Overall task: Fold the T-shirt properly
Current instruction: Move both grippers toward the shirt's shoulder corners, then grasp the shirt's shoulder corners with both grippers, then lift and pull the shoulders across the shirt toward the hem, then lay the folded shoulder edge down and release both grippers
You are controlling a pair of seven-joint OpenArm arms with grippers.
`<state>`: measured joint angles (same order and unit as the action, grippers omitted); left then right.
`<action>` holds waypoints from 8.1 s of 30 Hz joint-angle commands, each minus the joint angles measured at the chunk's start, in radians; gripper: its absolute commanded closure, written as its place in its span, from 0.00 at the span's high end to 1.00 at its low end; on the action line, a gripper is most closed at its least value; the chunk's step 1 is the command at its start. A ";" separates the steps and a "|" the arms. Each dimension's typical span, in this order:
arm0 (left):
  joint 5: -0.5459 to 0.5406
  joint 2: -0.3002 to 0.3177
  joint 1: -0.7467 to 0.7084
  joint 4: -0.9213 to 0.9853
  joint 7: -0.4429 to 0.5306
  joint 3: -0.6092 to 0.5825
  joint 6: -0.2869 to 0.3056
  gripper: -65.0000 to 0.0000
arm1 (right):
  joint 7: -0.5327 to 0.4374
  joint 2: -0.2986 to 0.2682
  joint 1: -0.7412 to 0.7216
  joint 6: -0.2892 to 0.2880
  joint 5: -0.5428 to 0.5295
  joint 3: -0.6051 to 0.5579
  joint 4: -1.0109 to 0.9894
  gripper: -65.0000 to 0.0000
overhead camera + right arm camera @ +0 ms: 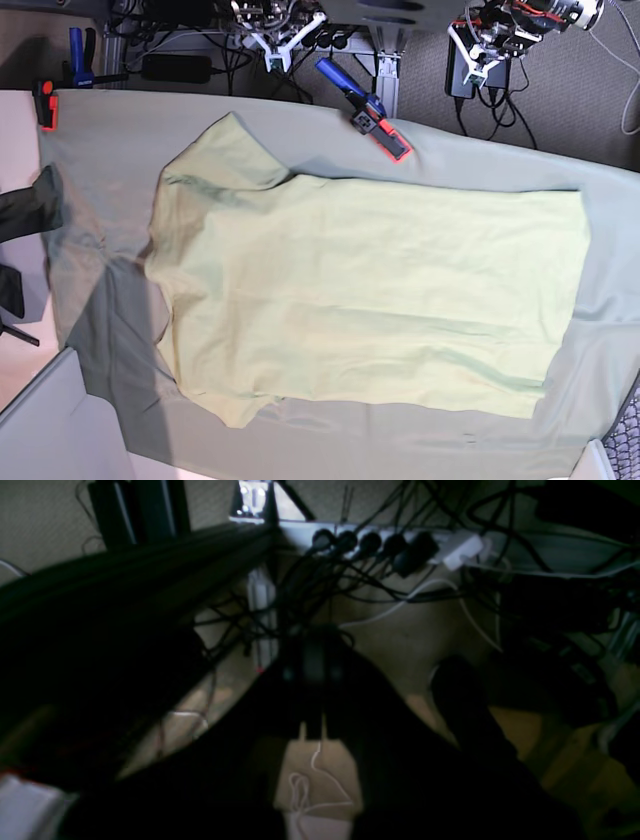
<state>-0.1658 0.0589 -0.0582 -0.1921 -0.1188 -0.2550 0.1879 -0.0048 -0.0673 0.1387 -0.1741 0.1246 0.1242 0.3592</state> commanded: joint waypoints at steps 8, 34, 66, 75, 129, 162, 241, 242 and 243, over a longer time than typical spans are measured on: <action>0.010 0.082 -0.221 -0.208 0.235 0.001 0.003 0.09 | -0.003 -0.059 0.196 0.021 -0.001 -0.008 0.166 0.00; -0.221 0.217 -1.008 -1.568 0.324 0.461 0.510 0.10 | 0.095 -0.336 1.072 -0.067 -0.647 0.251 1.532 0.00; -0.423 0.356 -1.028 -1.784 0.084 0.500 0.510 0.51 | 0.293 -0.017 0.459 0.122 -0.759 0.182 1.429 0.53; -0.541 0.397 -1.010 -1.783 0.053 0.637 0.510 0.56 | 0.290 0.074 0.422 0.124 -0.720 0.163 1.416 0.45; -0.490 0.504 -0.371 -1.276 -0.082 0.366 0.340 0.00 | 0.290 0.064 0.457 0.122 -0.393 0.164 1.418 0.00; -0.625 0.523 -0.344 -1.474 -0.237 0.456 0.510 0.00 | 0.465 -0.054 0.449 -0.095 -0.667 0.397 1.612 0.00; -0.690 0.448 -0.024 -1.104 -0.379 0.506 0.430 0.61 | 0.688 -0.029 0.001 -0.103 -0.732 0.541 1.198 0.67; -0.690 0.448 -0.024 -1.104 -0.378 0.506 0.430 0.61 | 0.690 -0.029 -0.005 -0.103 -0.743 0.536 1.198 0.67; -0.690 0.448 -0.025 -1.104 -0.378 0.506 0.430 0.61 | 0.690 -0.029 -0.011 -0.103 -0.746 0.532 1.198 0.67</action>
<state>-0.8391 0.4850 -0.0963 -1.2842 -0.5167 0.2424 0.6102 0.6724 -0.0887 0.1352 -0.2504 -0.6098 0.6590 1.5494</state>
